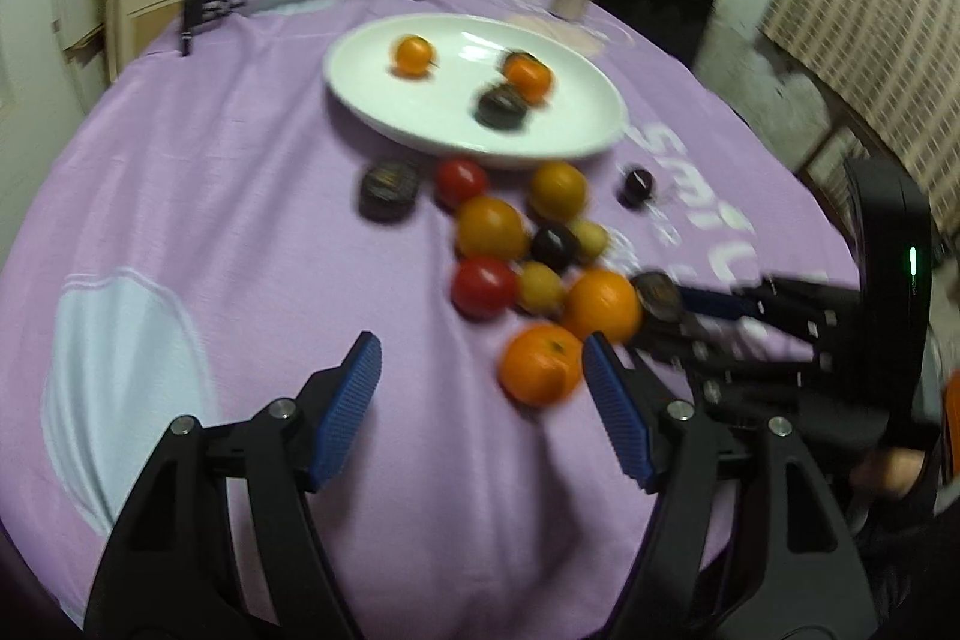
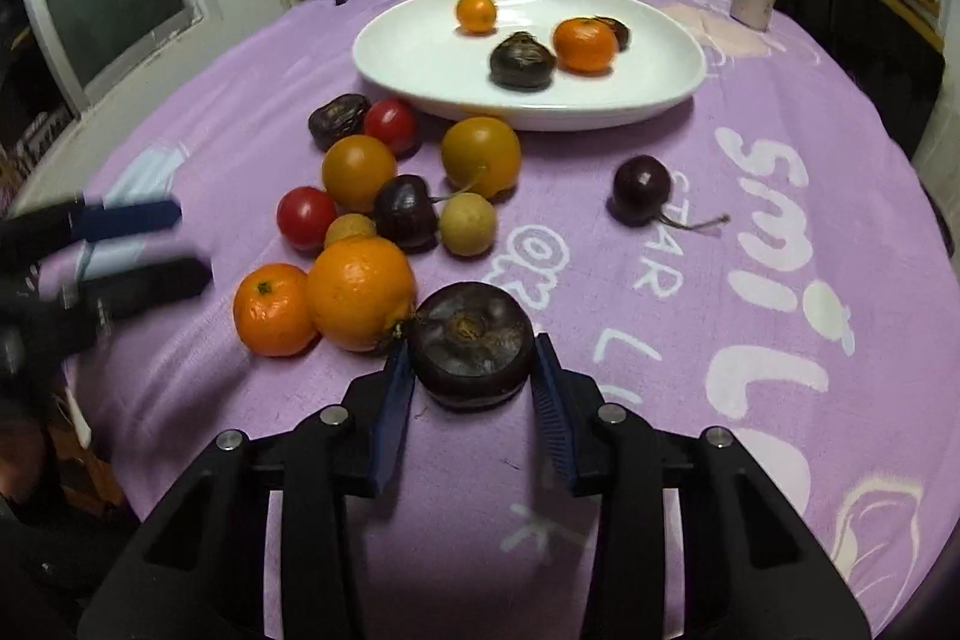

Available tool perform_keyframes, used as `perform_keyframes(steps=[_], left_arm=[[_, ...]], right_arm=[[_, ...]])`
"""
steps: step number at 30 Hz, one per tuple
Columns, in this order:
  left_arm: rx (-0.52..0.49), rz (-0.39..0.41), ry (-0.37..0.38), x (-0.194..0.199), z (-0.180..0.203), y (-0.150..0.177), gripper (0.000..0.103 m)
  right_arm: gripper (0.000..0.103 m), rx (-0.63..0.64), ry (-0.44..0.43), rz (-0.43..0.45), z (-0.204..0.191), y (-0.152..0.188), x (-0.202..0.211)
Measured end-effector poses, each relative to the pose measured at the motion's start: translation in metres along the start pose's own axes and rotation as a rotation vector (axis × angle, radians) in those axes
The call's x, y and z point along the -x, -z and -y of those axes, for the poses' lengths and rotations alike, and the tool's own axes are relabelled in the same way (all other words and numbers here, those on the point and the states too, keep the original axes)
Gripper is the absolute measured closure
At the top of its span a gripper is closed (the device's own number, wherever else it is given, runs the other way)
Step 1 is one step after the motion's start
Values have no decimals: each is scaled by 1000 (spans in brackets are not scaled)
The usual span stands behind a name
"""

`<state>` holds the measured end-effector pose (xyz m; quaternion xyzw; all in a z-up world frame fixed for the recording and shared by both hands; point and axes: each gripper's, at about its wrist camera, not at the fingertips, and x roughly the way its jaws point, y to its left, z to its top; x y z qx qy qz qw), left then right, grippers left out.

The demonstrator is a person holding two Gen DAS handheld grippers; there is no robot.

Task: Organize fruits
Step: 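Grasp a tangerine with left tool while right tool grasps a dark plum, then place both fruits on the white plate and open both tools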

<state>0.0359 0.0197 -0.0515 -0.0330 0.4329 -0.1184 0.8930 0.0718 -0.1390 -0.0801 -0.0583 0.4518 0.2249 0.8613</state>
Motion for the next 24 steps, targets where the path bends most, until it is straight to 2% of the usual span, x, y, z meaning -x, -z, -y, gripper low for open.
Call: perform_keyframes(steps=[7,8,12,19,24], left_arm=[[-33,-80,33,-29,22,3,33],[-33,-83,30,-32,23,3,37],[-27,-91,5,-41,24,3,64],[-15,-73,-4,-35,20,5,65],[0,-25,-12,-16,11,-5,65]], right_arm=[[62,-55,16,26,19,7,18],[62,-58,16,28,20,8,19],[62,-73,10,33,24,13,24],[62,-79,-2,42,25,15,28],[62,-81,-2,58,27,10,35]])
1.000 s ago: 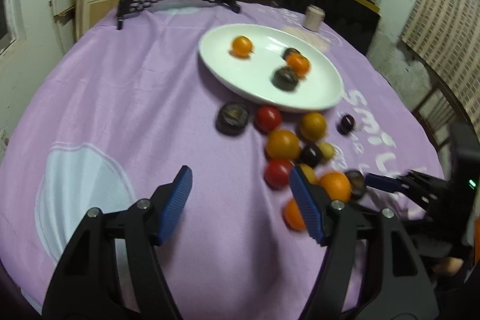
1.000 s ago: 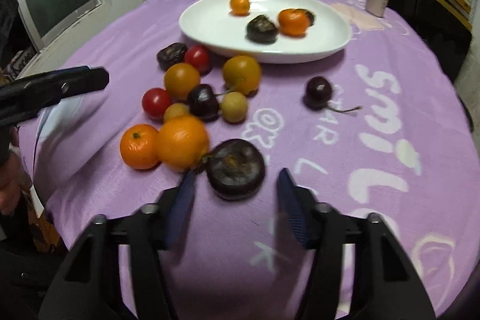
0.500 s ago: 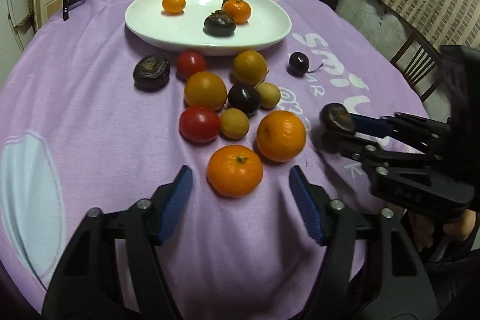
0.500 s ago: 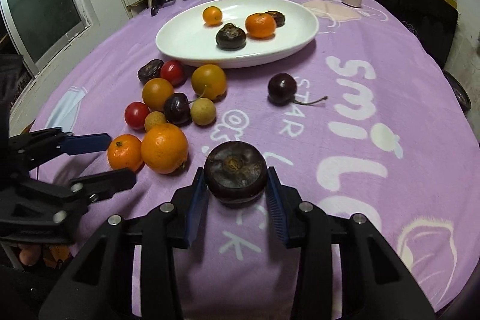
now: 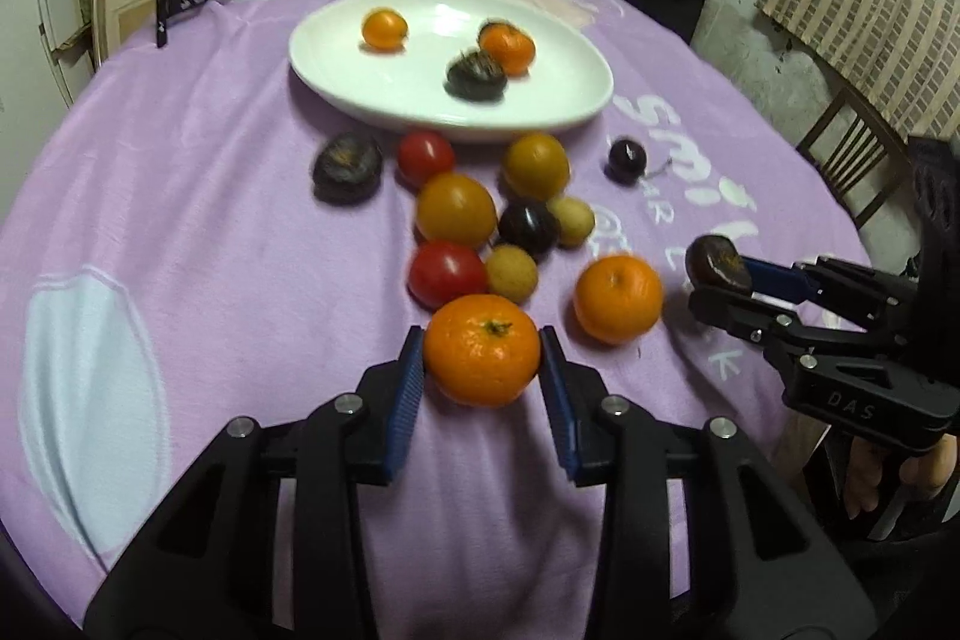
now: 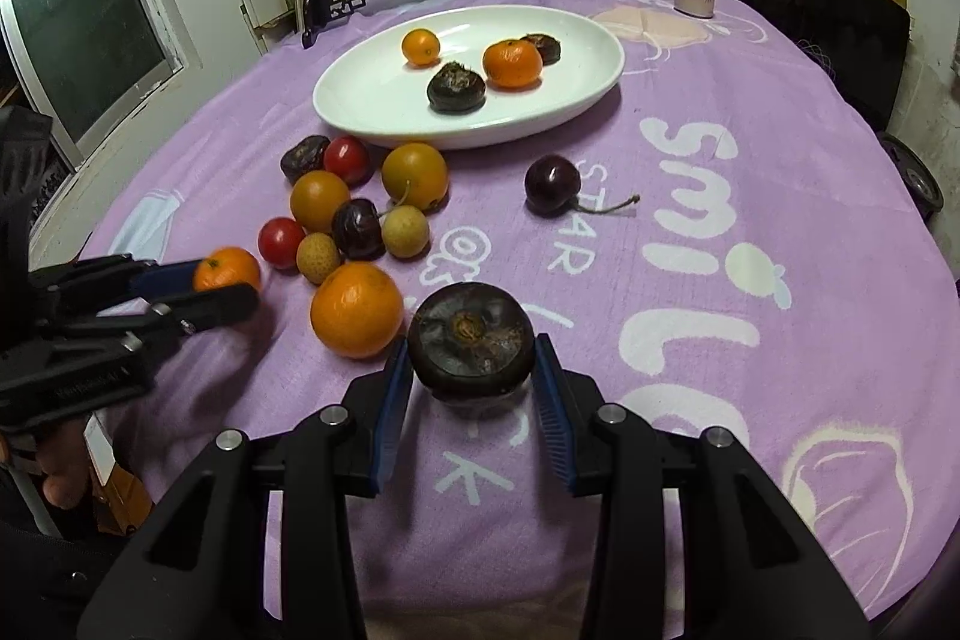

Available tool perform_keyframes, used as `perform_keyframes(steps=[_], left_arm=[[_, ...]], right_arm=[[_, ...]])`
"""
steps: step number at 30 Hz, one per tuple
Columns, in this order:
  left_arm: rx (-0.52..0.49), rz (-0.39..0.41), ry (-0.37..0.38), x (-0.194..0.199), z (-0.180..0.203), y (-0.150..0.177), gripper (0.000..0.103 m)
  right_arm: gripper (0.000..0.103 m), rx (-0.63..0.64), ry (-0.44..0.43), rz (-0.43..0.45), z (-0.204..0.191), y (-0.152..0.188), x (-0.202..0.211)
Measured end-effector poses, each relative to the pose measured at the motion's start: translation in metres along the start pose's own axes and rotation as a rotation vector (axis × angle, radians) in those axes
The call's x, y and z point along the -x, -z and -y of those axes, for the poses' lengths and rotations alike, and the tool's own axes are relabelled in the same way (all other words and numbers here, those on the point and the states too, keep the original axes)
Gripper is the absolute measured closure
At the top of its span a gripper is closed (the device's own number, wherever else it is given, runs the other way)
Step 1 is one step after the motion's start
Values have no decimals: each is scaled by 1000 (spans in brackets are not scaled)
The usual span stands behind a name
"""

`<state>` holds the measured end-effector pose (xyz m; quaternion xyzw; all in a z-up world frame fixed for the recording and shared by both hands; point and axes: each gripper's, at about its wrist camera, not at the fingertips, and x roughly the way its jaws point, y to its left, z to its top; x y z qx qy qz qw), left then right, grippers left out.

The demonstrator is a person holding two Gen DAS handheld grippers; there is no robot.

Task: Organize fruits
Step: 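Place both fruits on the white plate and open both tools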

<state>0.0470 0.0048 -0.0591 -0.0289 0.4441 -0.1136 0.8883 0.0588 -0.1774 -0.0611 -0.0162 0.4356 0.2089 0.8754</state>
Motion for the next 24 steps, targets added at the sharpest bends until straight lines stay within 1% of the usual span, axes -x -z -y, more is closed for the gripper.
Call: perform_keyframes(steps=[2,4,6,9,10,12,14,15,17,20,22,24], left_arm=[[0,22,0,7,-5,-10,65],[0,41,-14,10,-10,-24,65],[0,62,-32,10,-17,-46,65],[10,90,-73,0,-26,-90,65],[13,94,-79,-6,-28,-103,65],[29,91,-100,-22,-34,-135,65],[53,78,-114,-43,-40,-166,65],[75,70,-116,-51,-44,-176,65],[126,56,-123,-68,-55,-191,65],[191,41,-93,-84,-73,-196,65],[190,35,-95,-90,-77,-195,65],[187,26,-96,-96,-80,-197,65]], right_arm=[[62,5,-8,5,-1,-6,1],[62,18,-13,16,-4,-19,1],[62,36,-15,35,-7,-37,-1],[62,45,-17,45,-8,-72,-13],[62,42,-12,45,-7,-90,-21],[62,29,-7,36,-3,-124,-39],[62,19,3,33,0,-149,-52],[62,24,11,32,1,-168,-64],[62,45,20,34,-1,-188,-81],[62,49,9,5,0,-199,-107],[62,41,0,3,4,-200,-118],[62,47,16,-9,5,-201,-126]])
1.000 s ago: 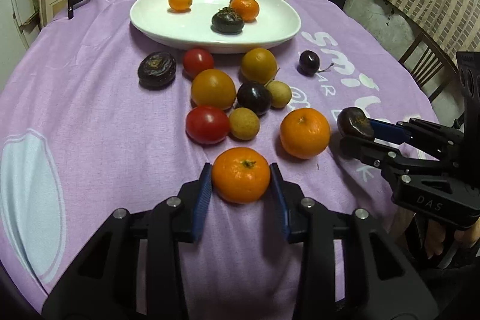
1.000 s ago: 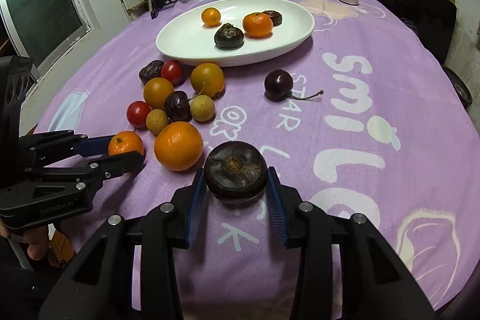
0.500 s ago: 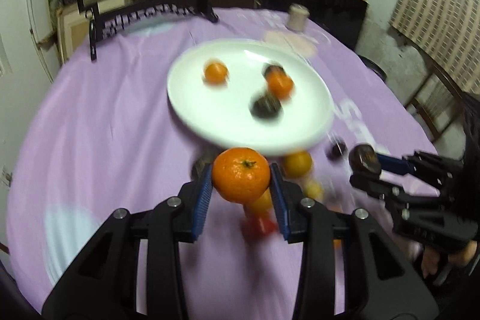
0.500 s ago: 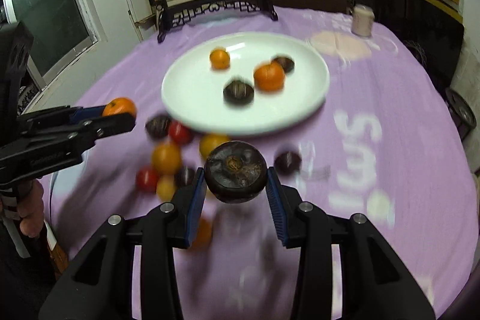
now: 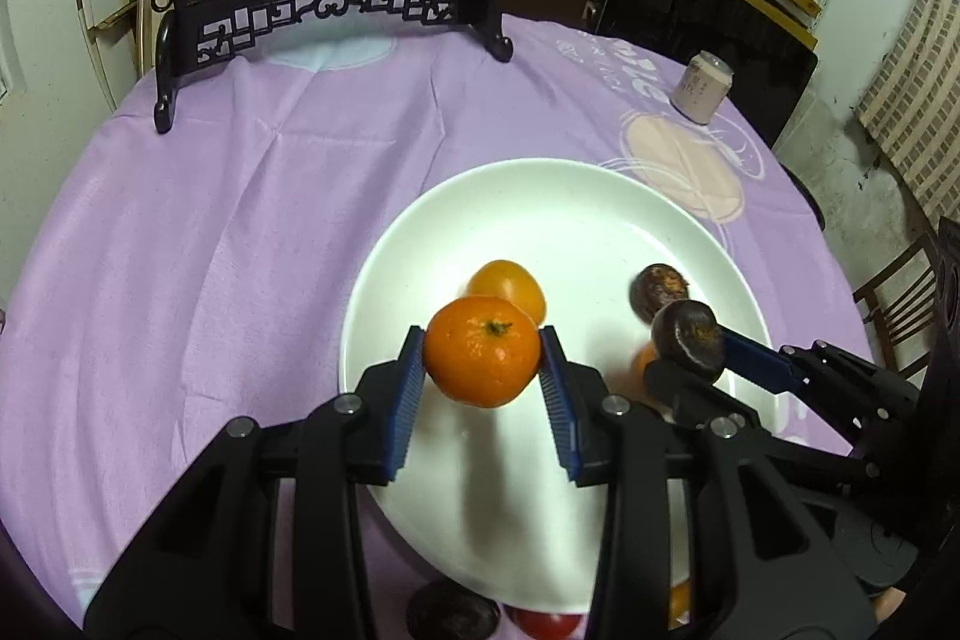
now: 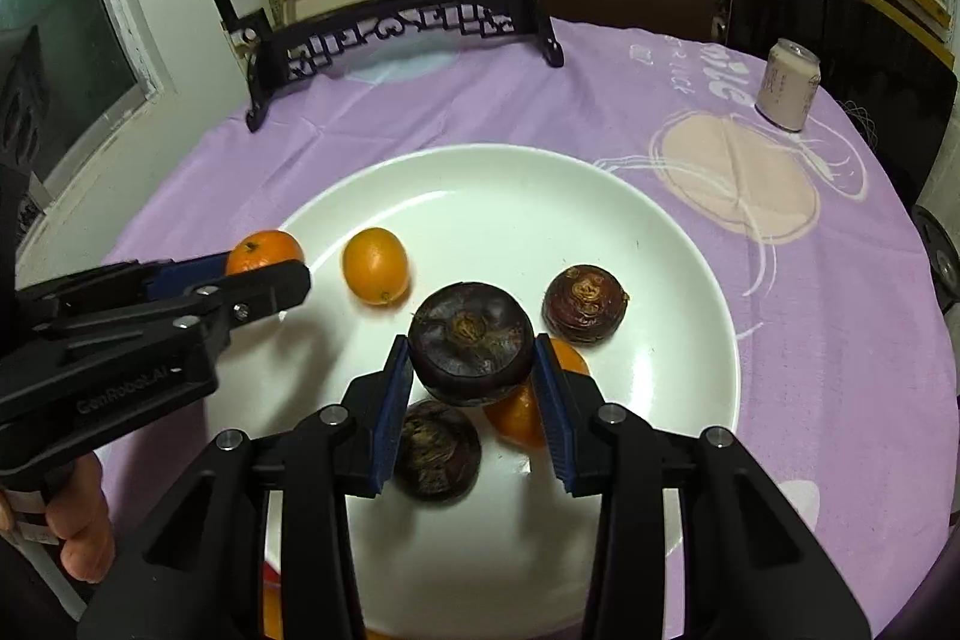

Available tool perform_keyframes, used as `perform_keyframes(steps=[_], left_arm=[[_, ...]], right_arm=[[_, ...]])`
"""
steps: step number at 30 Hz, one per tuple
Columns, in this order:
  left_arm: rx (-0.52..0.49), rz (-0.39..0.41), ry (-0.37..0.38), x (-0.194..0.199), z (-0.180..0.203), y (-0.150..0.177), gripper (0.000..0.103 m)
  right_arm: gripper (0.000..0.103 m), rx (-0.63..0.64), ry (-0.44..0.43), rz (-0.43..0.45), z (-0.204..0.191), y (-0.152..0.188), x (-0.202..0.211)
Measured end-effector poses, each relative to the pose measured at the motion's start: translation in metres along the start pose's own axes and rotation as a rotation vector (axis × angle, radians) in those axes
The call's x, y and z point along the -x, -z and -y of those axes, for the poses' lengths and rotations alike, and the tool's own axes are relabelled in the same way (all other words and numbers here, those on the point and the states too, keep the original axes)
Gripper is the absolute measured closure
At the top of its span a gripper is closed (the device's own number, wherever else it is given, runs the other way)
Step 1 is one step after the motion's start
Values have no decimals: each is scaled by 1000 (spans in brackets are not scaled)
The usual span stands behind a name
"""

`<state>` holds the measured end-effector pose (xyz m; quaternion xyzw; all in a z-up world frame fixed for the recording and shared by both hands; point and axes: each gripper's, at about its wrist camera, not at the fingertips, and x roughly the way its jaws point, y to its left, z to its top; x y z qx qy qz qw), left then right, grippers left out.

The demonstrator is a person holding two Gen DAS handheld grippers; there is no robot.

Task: Organize fruits
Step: 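Place both fruits on the white plate and open both tools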

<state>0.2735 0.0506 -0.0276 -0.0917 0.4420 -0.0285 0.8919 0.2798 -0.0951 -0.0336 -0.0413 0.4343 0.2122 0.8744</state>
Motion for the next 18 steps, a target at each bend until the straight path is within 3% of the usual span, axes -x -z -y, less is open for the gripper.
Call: perform_keyframes(steps=[5,8,12,18], left_arm=[[-27,-11,24,-3,7,4,64],[-29,17,27,3,7,4,55],[-26,64,32,20,3,12,52],[-23,152,29,79,-6,72,49]], right_arm=[[62,27,30,7,-5,-2,-5],[47,33,72,41,-5,-1,-1],[47,15,106,100,-3,10,26],[45,23,86,162,-15,81,101]])
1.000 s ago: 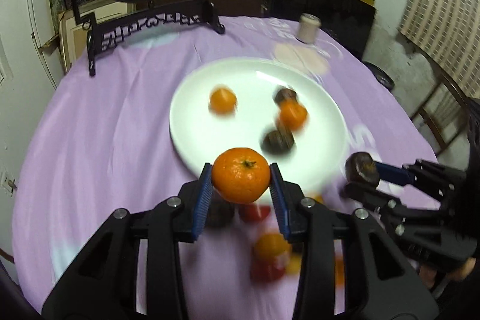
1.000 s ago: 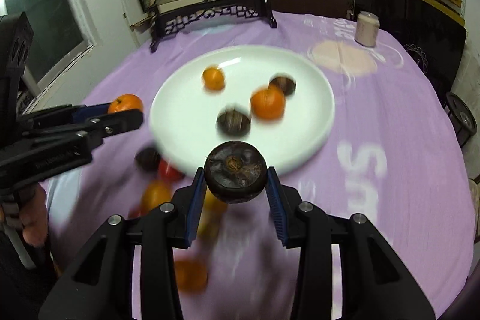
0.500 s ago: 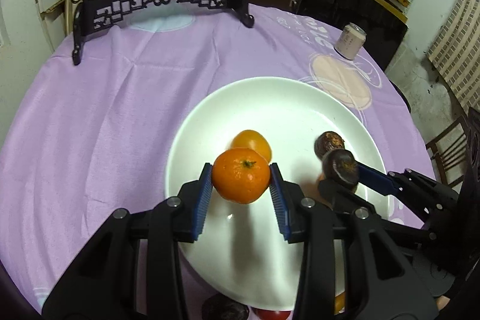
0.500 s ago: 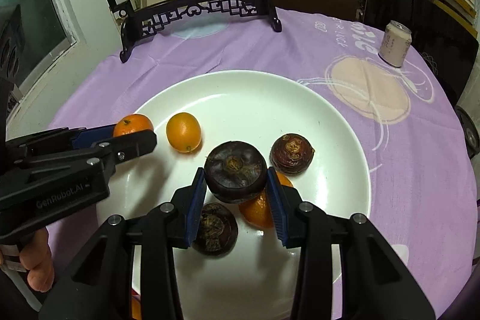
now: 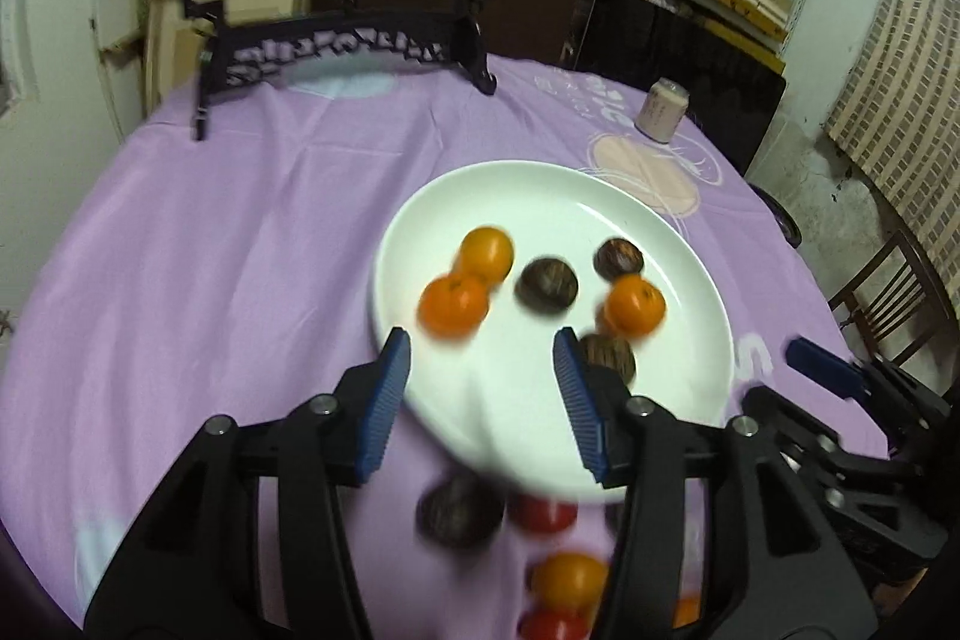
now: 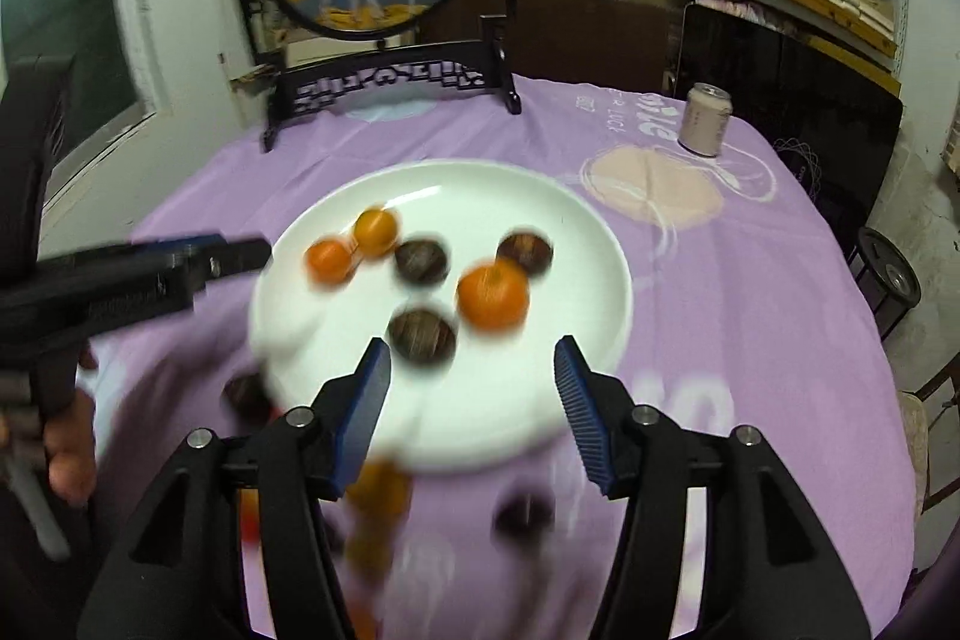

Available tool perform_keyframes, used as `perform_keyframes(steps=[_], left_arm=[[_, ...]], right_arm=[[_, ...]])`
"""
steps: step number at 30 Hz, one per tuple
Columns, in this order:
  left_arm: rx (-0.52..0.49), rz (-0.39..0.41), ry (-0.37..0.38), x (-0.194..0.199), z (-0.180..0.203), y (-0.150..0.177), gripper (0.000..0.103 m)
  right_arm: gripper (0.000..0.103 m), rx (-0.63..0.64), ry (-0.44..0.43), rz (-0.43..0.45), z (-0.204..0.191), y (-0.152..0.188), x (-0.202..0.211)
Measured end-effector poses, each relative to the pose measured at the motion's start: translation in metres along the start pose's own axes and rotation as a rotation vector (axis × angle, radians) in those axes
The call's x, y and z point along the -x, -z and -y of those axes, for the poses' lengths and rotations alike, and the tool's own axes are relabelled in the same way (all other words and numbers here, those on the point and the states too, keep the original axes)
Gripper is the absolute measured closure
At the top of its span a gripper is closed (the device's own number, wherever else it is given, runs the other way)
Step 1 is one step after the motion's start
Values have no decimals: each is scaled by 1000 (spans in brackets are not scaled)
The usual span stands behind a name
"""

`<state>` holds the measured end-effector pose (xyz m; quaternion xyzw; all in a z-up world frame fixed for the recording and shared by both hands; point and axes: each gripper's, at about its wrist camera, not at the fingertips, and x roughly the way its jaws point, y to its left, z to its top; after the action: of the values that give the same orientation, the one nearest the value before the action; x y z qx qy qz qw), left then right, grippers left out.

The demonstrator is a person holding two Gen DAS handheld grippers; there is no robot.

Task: Organize fruits
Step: 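Place both fruits on the white plate and open both tools, then grasp a dark cherry with right tool while left tool grasps a red tomato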

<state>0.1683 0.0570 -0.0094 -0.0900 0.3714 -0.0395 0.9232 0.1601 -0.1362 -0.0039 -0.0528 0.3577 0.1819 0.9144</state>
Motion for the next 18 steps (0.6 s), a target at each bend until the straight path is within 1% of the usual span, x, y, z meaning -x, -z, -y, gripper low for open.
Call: perform_keyframes(steps=[1,3,5,6,7,10,14,16,18], left_arm=[[-5,8,9,11,0,13,49],[-11,1,35,26,1,38,49],[-28,-30,60,36,4,64,49],[-44,-49,62,39,6,77,49],[-56,-59,61,39,8,83,49],[-84,-92,69,44,14,101,49],[-93,-99,66,50,13,108,49],[-84,-96,62,54,9,111,46],[-79,-92,58,57,7,113,39]], right_arm=[[45,10,-4,-10,-1,19,13],[45,1,-16,-44,-1,44,25],[45,-12,-7,-80,2,62,30],[45,-11,4,-92,2,67,30],[45,-11,26,-107,4,72,28],[45,-25,55,-131,10,74,16],[45,-43,47,-161,19,68,-11],[45,-41,42,-171,23,64,-24],[46,-39,27,-186,25,61,-37]])
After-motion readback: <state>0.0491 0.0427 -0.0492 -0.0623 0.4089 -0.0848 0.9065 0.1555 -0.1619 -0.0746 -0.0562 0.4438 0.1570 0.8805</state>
